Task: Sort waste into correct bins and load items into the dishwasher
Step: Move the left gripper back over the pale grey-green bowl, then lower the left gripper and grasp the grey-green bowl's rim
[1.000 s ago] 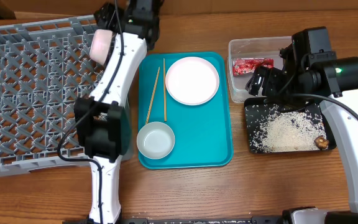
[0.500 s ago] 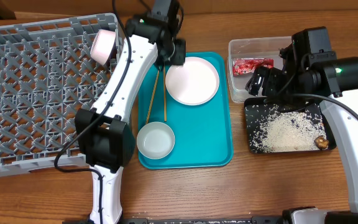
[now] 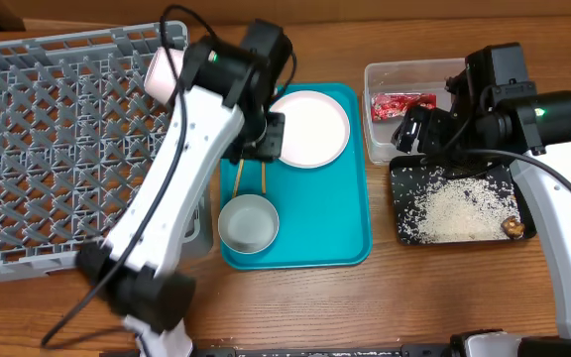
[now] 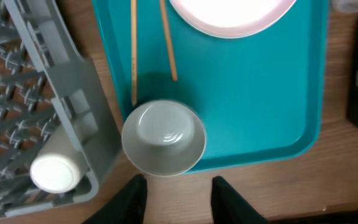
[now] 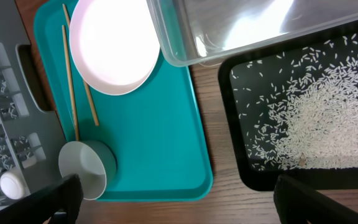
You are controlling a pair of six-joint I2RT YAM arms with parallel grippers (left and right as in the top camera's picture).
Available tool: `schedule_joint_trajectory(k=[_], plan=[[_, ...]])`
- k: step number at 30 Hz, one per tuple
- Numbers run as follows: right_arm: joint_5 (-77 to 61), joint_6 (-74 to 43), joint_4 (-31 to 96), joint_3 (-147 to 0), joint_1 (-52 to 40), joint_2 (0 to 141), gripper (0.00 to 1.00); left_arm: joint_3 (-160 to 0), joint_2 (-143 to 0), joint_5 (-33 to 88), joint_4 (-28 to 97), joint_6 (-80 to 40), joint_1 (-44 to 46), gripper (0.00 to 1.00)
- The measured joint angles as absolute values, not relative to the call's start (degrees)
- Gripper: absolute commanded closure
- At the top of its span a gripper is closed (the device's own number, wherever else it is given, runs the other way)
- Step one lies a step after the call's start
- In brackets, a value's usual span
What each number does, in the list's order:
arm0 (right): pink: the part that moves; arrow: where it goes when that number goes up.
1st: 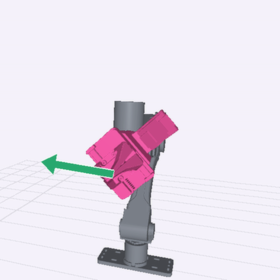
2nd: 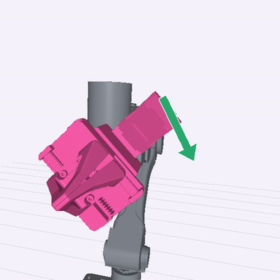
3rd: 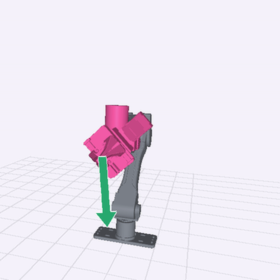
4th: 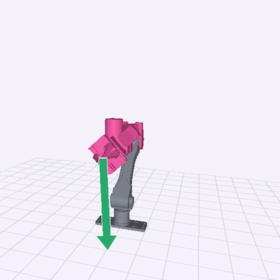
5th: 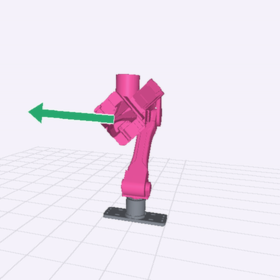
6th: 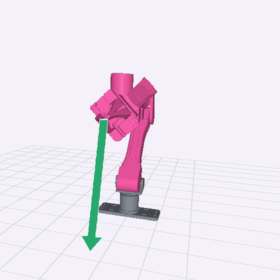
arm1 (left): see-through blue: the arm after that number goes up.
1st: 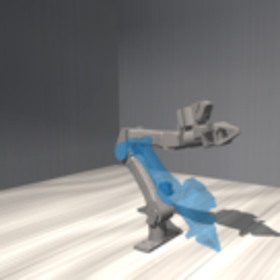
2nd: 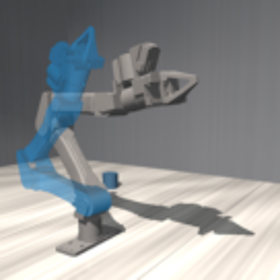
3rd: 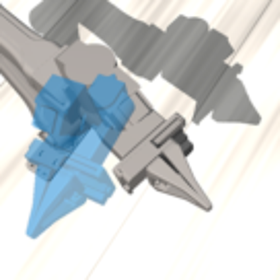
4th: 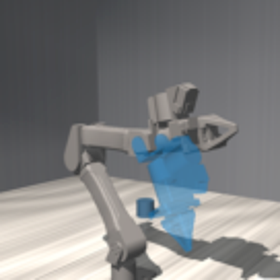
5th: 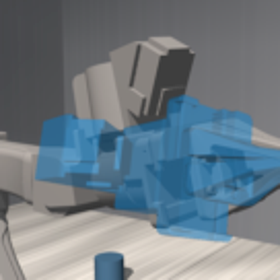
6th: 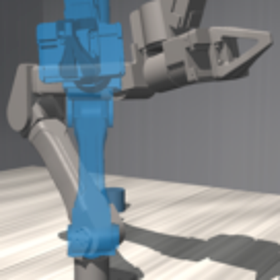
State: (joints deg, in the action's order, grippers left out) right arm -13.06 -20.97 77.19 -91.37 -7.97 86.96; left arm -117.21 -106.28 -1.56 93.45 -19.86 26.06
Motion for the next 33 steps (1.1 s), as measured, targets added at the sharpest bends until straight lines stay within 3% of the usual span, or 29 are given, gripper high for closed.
schedule_joint_trajectory(k=[5,6,11,19,25,33], plan=[[-13.04,-20.99,77.19,-91.37,-7.97,86.96,0.0,-96.47,-99.39,-2.2,79.37,-16.14,25.82,0.36],[-13.02,-20.97,77.25,-91.37,-7.97,86.96,0.0,-94.28,-99.66,-2.15,77.71,-14.57,25.71,0.35],[-13.04,-20.95,77.19,-91.37,-7.97,86.96,0.0,-80.75,-101.12,-1.15,59.59,-0.03,23.64,0.44],[-13.04,-20.97,77.23,-91.37,-7.97,86.96,0.0,-78.41,-105.21,1.74,57.8,14.87,21.15,0.55],[-13.04,-20.93,77.21,-91.37,-7.97,86.96,0.0,-78.24,-107.92,3.84,58.7,18.81,20.84,0.63],[-13.02,-20.97,77.21,-91.37,-7.97,86.96,0.0,-76.9,-107.94,4.69,58.13,21.23,20.84,0.6]])
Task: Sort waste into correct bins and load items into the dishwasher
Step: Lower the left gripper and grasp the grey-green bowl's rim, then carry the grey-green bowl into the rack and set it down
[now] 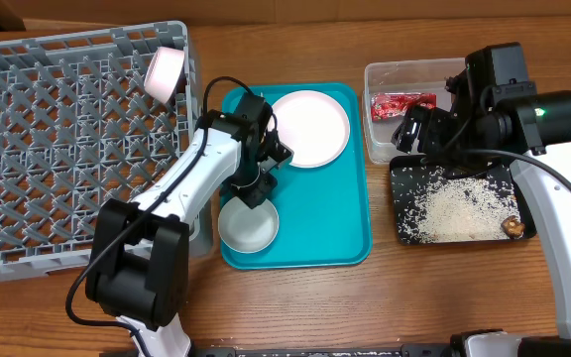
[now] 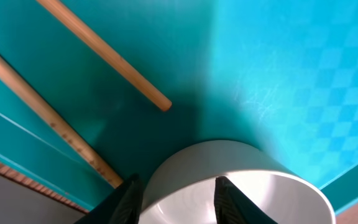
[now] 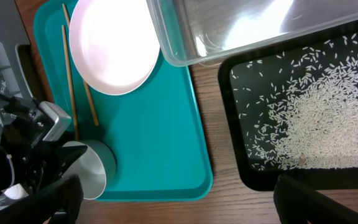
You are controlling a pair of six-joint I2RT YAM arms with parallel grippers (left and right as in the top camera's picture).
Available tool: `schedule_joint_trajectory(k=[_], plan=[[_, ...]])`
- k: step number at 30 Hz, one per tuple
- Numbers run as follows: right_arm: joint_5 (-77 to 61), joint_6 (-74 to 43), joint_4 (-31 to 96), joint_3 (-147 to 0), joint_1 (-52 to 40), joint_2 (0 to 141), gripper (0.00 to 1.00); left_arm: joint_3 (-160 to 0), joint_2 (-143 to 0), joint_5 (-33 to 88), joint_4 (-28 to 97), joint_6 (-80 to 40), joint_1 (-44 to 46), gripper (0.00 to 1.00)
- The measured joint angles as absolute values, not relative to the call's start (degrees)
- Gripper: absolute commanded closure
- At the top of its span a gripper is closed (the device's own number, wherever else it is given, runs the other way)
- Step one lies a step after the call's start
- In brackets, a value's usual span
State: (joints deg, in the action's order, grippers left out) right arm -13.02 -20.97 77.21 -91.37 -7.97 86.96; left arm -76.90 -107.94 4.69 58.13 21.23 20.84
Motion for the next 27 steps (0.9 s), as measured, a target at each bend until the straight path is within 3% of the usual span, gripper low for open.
schedule_joint_trajectory(k=[1,4,12,18,23,27], plan=[[-13.04,-20.97,77.21,-91.37,-7.97,86.96,0.0,-76.51,-108.03,4.49,57.78,21.26,20.84,0.6],[-13.06,-20.95,77.21,-91.37,-7.97,86.96,0.0,-74.65,-108.49,4.08,55.29,21.26,20.84,0.96],[-13.04,-20.95,77.21,-91.37,-7.97,86.96,0.0,-73.93,-108.79,4.16,54.92,20.71,20.88,0.96],[-13.04,-20.95,77.21,-91.37,-7.94,86.96,0.0,-82.85,-109.47,-2.63,67.85,12.88,20.86,0.96],[-13.02,-20.95,77.17,-91.37,-7.97,86.96,0.0,-104.03,-108.71,-12.8,80.75,-2.74,20.14,0.96],[-13.04,-20.97,77.21,-91.37,-7.97,86.96,0.0,-107.13,-104.33,-25.43,89.34,-20.84,16.29,0.96]])
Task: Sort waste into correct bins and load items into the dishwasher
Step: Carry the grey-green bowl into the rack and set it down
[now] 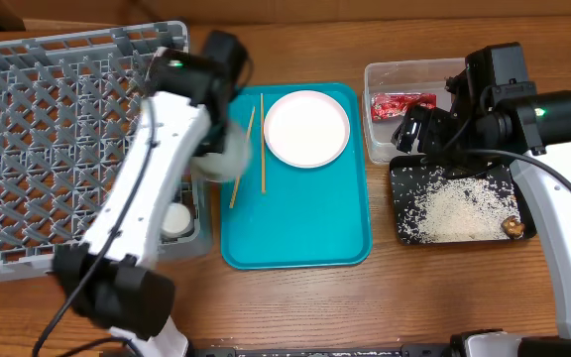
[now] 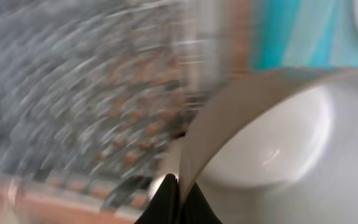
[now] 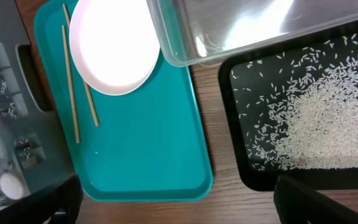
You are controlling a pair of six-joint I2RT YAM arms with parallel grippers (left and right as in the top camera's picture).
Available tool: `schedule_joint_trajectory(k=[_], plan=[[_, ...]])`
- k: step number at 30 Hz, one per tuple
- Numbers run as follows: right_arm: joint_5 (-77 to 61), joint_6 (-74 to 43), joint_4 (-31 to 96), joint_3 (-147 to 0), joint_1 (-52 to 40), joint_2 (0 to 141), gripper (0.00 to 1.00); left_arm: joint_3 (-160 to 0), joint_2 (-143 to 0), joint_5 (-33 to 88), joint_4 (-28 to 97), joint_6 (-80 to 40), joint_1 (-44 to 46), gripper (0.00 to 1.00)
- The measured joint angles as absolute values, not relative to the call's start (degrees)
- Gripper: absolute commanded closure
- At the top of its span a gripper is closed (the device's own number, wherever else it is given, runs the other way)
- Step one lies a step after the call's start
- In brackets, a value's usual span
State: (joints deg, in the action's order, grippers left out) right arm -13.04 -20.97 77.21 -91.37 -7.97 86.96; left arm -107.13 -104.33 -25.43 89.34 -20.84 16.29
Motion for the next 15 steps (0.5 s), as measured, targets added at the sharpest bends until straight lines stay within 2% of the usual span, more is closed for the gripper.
schedule_joint_trajectory(k=[7,15], plan=[[-13.04,-20.97,77.21,-91.37,-7.97,86.96,0.0,-106.85,-102.32,-51.51,94.17,-50.15,7.07,0.96],[-13.02,-20.95,77.17,-91.37,-7.97,86.96,0.0,-103.79,-107.9,-63.92,93.82,-58.37,6.96,0.96]])
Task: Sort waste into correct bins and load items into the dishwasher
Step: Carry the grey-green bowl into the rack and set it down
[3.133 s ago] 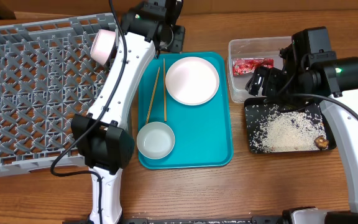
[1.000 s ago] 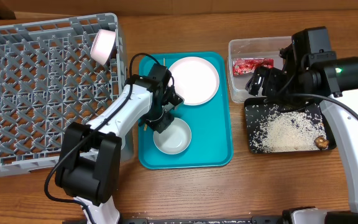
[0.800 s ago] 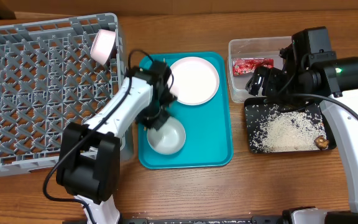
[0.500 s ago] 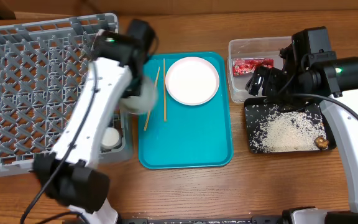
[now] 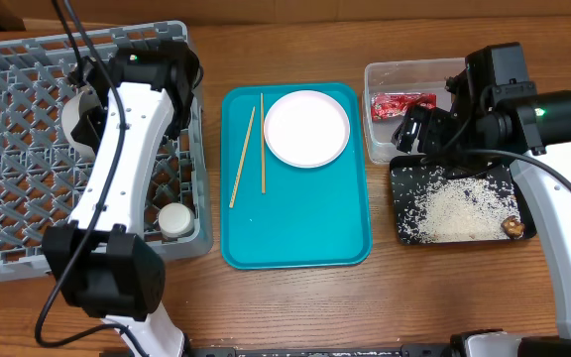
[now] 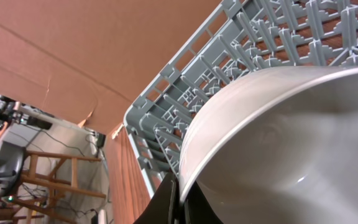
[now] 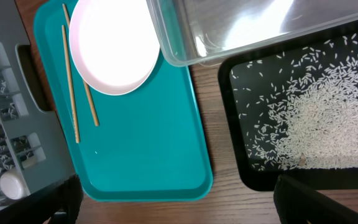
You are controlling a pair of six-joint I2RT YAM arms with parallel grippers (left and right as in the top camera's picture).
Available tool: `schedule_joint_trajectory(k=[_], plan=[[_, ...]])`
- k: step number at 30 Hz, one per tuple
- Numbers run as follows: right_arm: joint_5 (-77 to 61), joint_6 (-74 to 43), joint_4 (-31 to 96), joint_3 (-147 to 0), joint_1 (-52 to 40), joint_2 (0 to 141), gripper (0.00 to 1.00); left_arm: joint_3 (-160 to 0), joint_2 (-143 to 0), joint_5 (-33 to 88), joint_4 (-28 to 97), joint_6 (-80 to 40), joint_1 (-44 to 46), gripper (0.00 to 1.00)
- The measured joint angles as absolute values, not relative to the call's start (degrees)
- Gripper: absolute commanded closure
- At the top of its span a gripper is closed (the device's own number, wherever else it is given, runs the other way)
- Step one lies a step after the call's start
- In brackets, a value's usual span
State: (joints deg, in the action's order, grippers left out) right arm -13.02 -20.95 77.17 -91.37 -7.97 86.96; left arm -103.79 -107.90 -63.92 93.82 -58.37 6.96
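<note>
My left gripper (image 5: 92, 124) hangs over the grey dish rack (image 5: 18, 149), shut on the rim of a grey-white bowl (image 5: 75, 117). In the left wrist view the bowl (image 6: 278, 149) is tipped on its side and fills the lower right, its rim pinched between my fingers (image 6: 169, 200), with rack grid (image 6: 272, 37) behind it. A pink plate (image 5: 306, 128) and two chopsticks (image 5: 262, 142) lie on the teal tray (image 5: 305, 223). My right gripper (image 5: 411, 129) stands open above the bins, nothing between its fingers (image 7: 67, 199).
A white cup (image 5: 174, 220) lies in the rack's front right corner. At the right, a clear bin (image 5: 380, 74) holds a red wrapper (image 5: 402, 104). A black tray (image 5: 401, 230) in front of it holds rice (image 5: 454, 208) and a brown scrap (image 5: 512, 226).
My left gripper has moved left with the bowl, from the rack's right edge beside the tray to over the rack's back middle. The right arm has not moved.
The bowl first stood at the front of the teal tray with my left gripper open above it. Then the gripper was down at the bowl's rim. Then the bowl was off the tray at the rack's edge, and now it is held over the rack.
</note>
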Motion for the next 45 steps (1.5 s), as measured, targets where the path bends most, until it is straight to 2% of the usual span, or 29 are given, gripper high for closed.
schedule_joint_trajectory(k=[14,24,45], plan=[[-13.06,-20.97,77.21,-91.37,-7.97,86.96,0.0,-103.72,-117.36,-65.89,86.54,-58.78,7.33,0.96],[-13.04,-20.97,77.19,-91.37,-7.97,86.96,0.0,-103.72,-122.13,-66.85,84.6,-58.78,10.87,0.96],[-13.06,-20.97,77.19,-91.37,-7.97,86.96,0.0,-101.91,-122.28,-69.38,89.52,-58.72,10.9,0.96]])
